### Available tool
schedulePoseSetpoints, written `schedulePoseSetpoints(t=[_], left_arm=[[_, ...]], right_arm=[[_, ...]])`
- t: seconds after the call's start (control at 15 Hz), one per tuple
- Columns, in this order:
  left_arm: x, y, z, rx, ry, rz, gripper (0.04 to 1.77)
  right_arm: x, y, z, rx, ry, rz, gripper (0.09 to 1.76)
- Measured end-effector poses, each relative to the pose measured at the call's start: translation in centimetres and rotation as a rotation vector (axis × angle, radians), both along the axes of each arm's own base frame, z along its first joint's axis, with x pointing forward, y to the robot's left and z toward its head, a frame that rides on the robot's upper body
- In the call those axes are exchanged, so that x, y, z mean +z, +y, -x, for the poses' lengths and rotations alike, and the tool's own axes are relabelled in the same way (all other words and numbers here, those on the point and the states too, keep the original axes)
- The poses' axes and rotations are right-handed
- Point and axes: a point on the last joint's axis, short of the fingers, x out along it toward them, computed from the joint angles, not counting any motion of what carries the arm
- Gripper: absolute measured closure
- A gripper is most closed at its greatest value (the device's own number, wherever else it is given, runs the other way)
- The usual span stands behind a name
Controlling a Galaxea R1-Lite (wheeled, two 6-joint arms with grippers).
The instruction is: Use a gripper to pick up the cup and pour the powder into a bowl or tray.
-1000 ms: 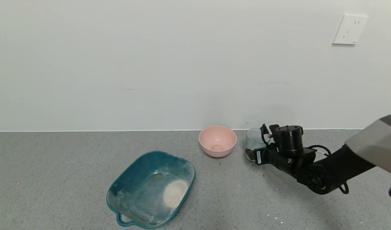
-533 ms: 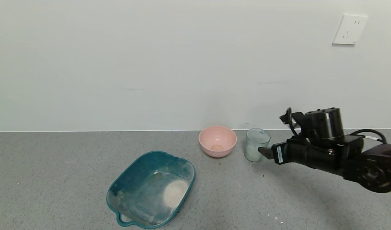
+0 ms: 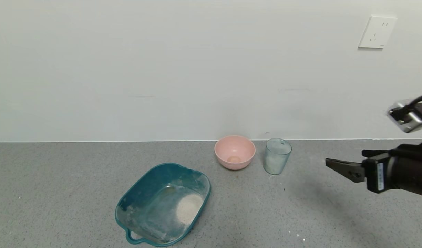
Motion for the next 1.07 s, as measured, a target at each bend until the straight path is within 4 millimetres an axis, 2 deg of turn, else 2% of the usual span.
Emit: schedulePoseSetpoints(t=[0.33, 0.47, 0.67, 0.87, 1.07], left_arm=[[0.0, 0.0, 0.0, 0.0, 0.0, 0.0, 0.05], [0.0, 0.0, 0.0, 0.0, 0.0, 0.0, 0.05], [0.0, 0.0, 0.0, 0.0, 0.0, 0.0, 0.05], [0.0, 0.0, 0.0, 0.0, 0.0, 0.0, 0.05], [0.0, 0.0, 0.0, 0.0, 0.0, 0.0, 0.05]], right_arm=[[2.9, -4.1, 9.3, -0.038, -0.128, -0.029, 0.15], [3.3, -5.8, 12.9, -0.099, -0.203, -0.042, 0.15], [3.1, -7.3, 17.5, -0.208, -0.312, -0.047, 0.15], [2.1, -7.5, 20.6, -0.245, -0.396, -0.057, 0.15], [0.1, -7.4, 22.5, -0.245, -0.451, -0.043, 0.15]])
